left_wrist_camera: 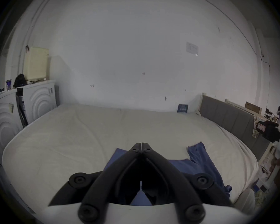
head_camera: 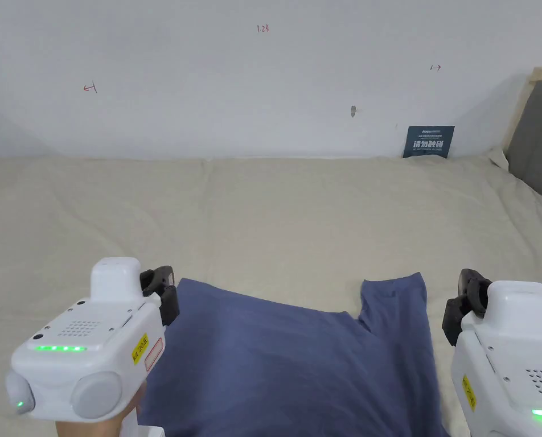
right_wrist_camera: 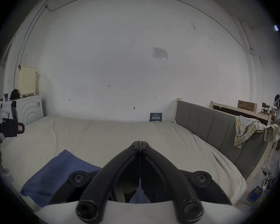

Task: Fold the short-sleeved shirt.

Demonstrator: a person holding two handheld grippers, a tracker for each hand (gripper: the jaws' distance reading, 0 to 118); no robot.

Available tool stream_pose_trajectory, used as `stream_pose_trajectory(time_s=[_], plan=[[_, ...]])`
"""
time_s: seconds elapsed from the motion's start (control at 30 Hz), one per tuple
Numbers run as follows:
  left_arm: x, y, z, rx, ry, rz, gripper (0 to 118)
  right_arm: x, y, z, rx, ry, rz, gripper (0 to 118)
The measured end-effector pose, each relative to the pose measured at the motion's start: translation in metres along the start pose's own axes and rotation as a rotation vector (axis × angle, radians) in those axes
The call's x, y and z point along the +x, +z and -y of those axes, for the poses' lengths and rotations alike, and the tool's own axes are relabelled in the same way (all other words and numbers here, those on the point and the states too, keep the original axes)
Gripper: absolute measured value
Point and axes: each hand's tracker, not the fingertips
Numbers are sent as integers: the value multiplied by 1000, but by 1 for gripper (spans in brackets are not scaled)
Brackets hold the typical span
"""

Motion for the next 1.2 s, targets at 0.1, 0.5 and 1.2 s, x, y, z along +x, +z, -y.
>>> stream_pose_trajectory(time_s=[0.1, 0.5, 1.2], plan=[[-5, -47, -4, -98, 8, 53, 0, 6, -15, 6, -38, -3, -4, 0], [-74, -281, 3, -574, 91, -71, 88, 21, -95, 49, -202, 12, 51, 0], [-78, -342, 47, -705, -37, -100, 5, 51, -200, 107, -587, -67, 66, 34]])
